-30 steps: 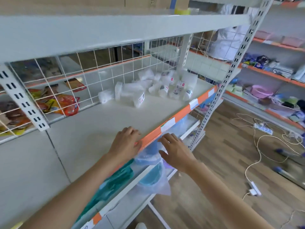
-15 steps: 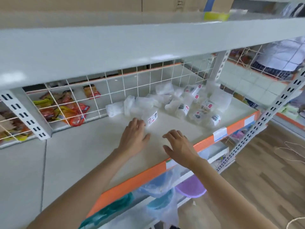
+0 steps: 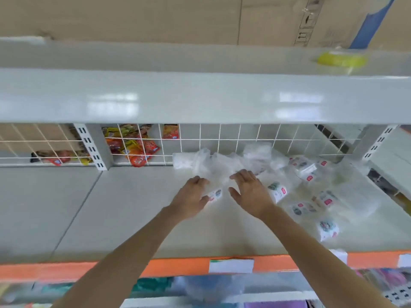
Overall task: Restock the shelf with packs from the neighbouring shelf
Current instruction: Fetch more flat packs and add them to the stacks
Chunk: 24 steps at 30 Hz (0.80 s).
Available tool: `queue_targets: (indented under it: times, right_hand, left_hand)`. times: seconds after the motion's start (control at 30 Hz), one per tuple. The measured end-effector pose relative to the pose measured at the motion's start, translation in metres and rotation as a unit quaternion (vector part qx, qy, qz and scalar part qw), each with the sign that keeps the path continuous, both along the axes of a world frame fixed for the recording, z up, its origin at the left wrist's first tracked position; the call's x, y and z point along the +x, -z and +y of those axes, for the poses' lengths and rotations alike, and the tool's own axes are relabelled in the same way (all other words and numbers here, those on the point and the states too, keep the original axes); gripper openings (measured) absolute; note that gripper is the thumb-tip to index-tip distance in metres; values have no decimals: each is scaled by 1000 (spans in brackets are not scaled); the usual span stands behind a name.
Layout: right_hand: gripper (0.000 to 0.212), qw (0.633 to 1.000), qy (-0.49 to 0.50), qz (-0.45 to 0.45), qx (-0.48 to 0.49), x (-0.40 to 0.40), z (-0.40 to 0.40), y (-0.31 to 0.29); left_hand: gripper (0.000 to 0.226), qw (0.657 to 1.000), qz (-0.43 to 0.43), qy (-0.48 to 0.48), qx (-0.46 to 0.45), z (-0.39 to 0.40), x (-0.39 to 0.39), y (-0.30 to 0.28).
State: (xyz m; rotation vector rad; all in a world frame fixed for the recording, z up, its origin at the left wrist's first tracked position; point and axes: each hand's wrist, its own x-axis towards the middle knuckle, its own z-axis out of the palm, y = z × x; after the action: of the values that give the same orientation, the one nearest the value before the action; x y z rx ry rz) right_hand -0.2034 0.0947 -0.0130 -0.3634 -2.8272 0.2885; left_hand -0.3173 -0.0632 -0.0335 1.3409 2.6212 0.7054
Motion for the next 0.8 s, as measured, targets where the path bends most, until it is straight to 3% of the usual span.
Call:
queue_targets:
  times: [0.2,0.3,0.37,0.53,0.67,0.8]
  right_hand:
    - [58,998,-2,-51,-27,-63,2,11]
    - [46,992,36,-60,-108,-73,-1,14]
    - [39,994,39,-29,-94,-69,-11,15]
    - [44,983,-131,80,-104,-38,-75,33]
    - [58,968,-218,54,-114,-32,-132,36]
    - [58,958,-255,82,-101,-40,-181,31]
  left_hand:
    - [41,996,9,-85,-3,-58,24,-5]
    - [42,991,-3,-134,6,-81,42,-8]
    - [40,984,-9,-179,22,-99,53,-7]
    - [36,957,7,-284,66,-149,69,-5]
    - [33,937,18,-334,104,-193,74,-12]
    - [34,921,29,-369,126,-248,74,-15]
